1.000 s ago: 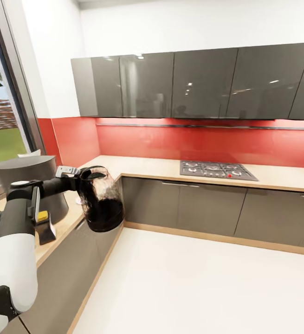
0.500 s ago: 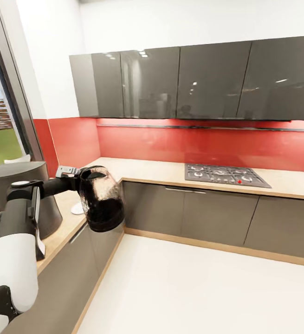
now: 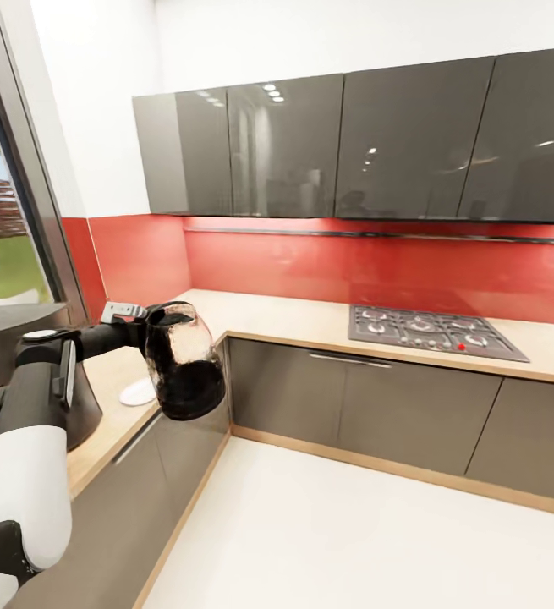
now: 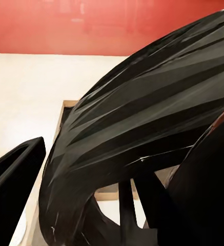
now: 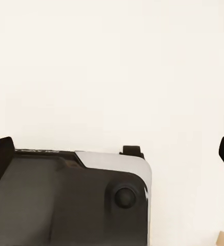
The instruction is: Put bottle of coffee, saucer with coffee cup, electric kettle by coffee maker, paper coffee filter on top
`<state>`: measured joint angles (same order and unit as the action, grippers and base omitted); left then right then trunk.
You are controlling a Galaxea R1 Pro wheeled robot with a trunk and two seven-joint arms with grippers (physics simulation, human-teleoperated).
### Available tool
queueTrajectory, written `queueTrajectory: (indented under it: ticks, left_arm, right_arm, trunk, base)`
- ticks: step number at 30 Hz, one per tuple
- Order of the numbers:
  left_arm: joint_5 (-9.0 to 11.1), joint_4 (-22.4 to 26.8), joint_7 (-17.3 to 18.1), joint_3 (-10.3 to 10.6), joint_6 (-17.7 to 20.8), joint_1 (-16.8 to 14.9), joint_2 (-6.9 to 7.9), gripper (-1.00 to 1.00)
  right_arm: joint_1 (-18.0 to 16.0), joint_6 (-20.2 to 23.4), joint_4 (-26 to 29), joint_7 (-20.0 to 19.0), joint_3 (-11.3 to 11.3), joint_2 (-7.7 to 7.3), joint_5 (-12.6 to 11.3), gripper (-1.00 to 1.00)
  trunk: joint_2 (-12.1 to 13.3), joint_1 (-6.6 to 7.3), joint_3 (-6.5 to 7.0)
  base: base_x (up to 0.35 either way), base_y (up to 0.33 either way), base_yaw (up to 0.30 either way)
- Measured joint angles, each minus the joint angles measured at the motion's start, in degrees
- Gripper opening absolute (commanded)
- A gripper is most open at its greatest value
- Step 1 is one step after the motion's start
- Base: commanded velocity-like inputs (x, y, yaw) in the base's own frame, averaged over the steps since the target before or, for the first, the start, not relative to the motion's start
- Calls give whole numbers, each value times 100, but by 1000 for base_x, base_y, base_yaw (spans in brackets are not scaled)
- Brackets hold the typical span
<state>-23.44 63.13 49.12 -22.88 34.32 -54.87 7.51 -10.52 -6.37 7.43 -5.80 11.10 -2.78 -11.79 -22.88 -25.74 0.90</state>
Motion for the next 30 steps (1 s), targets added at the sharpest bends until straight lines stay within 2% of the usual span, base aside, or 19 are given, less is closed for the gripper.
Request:
queueTrajectory:
  ticks: [7,22,27,30]
  left_arm:
    - [-4,-8,-7,-8,-6,6,1,-100]
    - [24,-44,-170,-1,-8,78,-8,-100]
    - [41,-69,-339,-2,-14,78,-16,-100]
    - [44,-72,-365,-3,-13,78,-18,-100]
  right_arm:
    - [0,1,2,-6,-1,0,0,100]
    - [0,7,-6,-6,-1,0,0,100]
    - [0,7,-7,-5,0,0,0,100]
    - [0,7,-7,0,6,0,0,100]
  trunk:
    - [0,0,0]
    - [0,0,0]
    - [0,0,0]
    - [1,0,0]
  base:
    - [283,-160,18]
    - [283,-160,263]
    - [280,-165,271]
    - [242,-189,79]
